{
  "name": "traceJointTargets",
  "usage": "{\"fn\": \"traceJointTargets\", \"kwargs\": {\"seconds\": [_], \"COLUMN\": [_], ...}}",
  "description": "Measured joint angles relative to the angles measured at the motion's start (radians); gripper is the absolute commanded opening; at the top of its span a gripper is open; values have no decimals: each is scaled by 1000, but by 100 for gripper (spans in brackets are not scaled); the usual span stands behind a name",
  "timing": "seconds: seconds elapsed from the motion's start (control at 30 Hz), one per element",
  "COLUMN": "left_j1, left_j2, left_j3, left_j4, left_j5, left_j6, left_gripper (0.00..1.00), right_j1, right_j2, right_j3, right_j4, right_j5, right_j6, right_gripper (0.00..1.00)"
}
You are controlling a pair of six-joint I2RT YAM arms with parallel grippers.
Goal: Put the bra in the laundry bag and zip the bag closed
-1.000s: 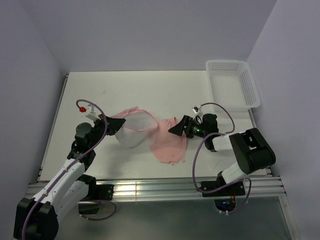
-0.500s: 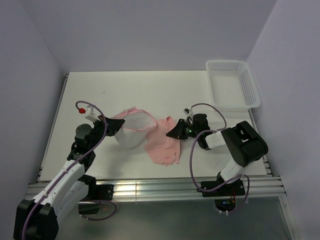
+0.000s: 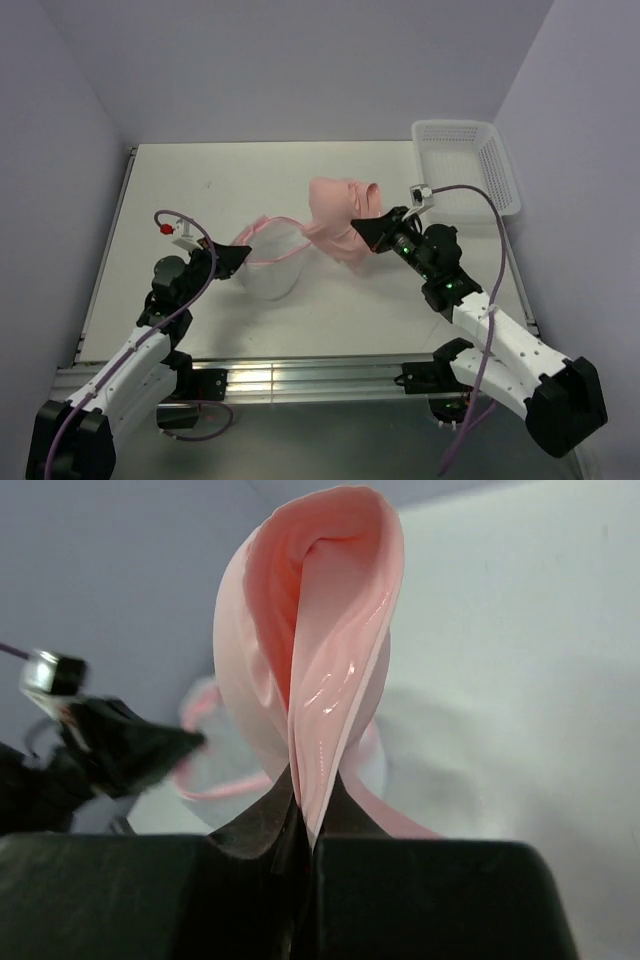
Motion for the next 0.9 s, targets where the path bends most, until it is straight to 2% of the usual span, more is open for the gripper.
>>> {"fn": "traceJointTargets", "kwargs": {"seconds": [0.1, 0.3, 0.43, 0.7, 0.9], "left_j1": [-8, -34, -56, -84, -90], "left_j2": [0, 9, 57, 85, 85], "left_j3": [-26, -74, -118, -129, -129], "left_j4": [23, 113, 216, 291, 307], "left_j5": [0, 0, -1, -10, -11], "left_j6": [-5, -11, -31, -31, -30], "left_gripper": [0, 0, 0, 0, 0], "right_j1": [65, 116, 162, 277, 303], "right_j2": [-68, -57, 52, 242, 332], "right_j3": [98, 252, 296, 367, 368], "right_j4": [-45, -33, 72, 208, 362], "right_j5": [96, 185, 212, 277, 226], "right_j6": [-31, -85, -93, -116, -138], "right_gripper": [0, 0, 0, 0, 0]}}
